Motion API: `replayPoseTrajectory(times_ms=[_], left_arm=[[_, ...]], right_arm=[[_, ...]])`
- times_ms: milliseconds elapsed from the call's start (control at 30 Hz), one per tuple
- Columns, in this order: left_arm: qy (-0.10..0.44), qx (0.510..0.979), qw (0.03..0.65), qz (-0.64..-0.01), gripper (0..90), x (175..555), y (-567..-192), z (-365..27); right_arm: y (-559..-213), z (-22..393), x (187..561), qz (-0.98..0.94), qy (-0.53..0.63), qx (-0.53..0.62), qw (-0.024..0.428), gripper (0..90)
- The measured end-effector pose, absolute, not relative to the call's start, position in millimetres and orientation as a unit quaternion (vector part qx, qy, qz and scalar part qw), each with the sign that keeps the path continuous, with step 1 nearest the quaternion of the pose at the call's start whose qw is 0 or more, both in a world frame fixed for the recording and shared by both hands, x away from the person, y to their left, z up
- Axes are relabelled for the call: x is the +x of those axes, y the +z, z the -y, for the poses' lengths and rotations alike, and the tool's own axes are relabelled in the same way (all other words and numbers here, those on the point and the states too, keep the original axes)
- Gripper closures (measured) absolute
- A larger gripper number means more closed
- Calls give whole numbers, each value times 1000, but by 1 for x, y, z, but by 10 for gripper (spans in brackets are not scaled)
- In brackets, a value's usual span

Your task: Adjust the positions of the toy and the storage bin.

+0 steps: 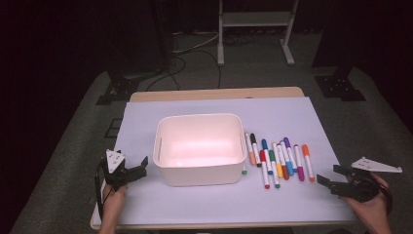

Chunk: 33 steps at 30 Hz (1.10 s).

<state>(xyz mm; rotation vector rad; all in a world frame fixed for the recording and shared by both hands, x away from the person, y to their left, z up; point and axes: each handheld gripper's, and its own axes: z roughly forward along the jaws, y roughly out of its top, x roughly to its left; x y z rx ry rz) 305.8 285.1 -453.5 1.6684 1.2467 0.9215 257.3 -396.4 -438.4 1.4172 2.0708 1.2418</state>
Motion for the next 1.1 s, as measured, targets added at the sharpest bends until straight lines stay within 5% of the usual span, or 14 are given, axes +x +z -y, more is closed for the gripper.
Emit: replayPoseTrajectory(times_ms=[867, 1100], left_arm=[[364, 665, 418, -500, 0, 307, -454, -285], [364, 666, 418, -499, 0, 307, -454, -285]], right_arm=[[-435, 377, 307, -757, 379, 504, 170, 157], [-438, 369, 320, -756, 342, 527, 182, 268]])
